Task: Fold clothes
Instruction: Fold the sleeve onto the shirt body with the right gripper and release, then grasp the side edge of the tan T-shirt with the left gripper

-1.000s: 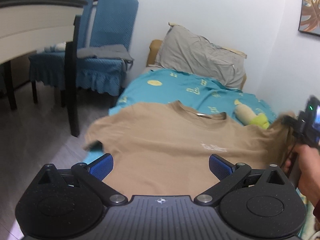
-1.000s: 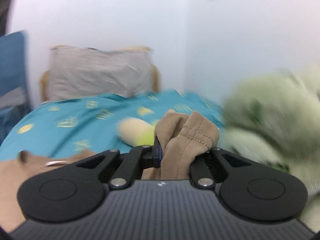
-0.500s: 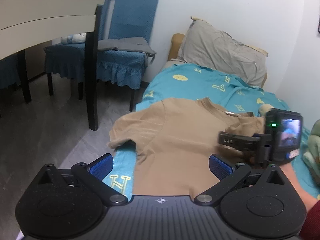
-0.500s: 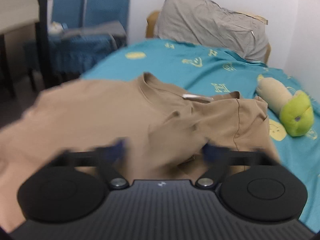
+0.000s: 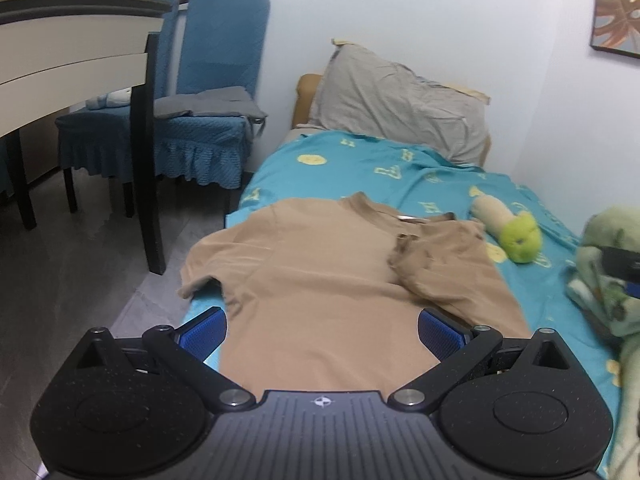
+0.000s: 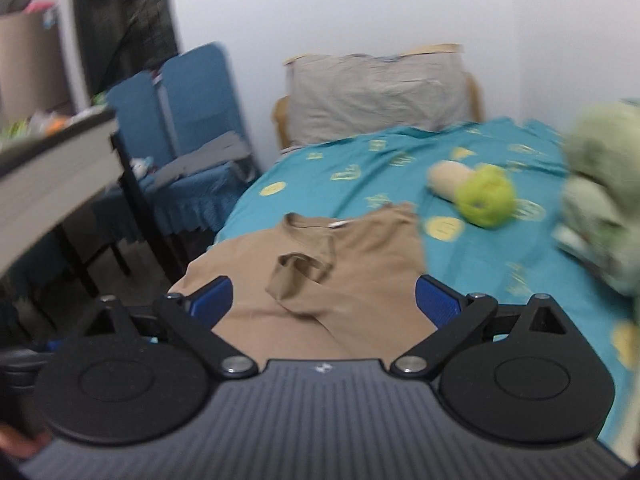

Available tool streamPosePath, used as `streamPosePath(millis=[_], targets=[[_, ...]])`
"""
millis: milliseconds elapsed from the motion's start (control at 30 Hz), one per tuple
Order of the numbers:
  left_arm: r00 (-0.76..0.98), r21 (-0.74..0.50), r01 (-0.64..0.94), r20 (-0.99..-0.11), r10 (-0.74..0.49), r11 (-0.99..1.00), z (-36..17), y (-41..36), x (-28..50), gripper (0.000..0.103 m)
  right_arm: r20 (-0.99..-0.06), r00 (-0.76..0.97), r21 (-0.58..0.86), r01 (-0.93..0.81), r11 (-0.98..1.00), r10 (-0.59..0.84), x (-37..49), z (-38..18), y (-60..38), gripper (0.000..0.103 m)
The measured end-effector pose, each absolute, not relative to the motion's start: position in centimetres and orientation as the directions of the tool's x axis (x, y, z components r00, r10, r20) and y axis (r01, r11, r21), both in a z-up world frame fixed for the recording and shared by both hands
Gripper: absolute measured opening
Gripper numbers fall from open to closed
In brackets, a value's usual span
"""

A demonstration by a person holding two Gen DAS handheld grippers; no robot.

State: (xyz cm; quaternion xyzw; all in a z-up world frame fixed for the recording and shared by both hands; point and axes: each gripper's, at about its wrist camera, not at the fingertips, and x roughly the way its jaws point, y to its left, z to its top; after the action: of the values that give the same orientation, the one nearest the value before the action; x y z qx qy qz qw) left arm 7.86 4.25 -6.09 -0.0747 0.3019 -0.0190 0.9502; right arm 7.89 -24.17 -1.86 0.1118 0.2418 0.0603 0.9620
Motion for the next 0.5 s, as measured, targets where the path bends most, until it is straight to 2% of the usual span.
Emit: streamPosePath(millis=[133,267,367,500], targets=[[0.811,-0.151,0.038,-0.573,-0.119,0.988,-5.6,2.9,5.6,0.103,-0.419,0.9,0.326,0.025,0.945,0.121,2.1,-0.2,-27.6,0.1],[0.793,-0.177,0.079,-0.585,-0.169,0.981,-5.5,1.7,4.1,0.103,-0.411,0.908,0.361,0.084,0.929,0.078,-1.6,-1.0,-29.8,0.1],[0.768,-0.202,0.115,-0.603,-0.217,0.973,-5.7,0.2,3.5,0.102,-0.428,0.903,0.348,0.118,0.93,0.045,-2.2,-1.9,-30.8,0.1],[0.71,-0.264,0.19,-0.628,-0.318,0.946,-6.5,-2.4,2.6,0.095,-0.427,0.904,0.355,0.153,0.922,0.015,-1.8,-2.5,-31.8,0.1]])
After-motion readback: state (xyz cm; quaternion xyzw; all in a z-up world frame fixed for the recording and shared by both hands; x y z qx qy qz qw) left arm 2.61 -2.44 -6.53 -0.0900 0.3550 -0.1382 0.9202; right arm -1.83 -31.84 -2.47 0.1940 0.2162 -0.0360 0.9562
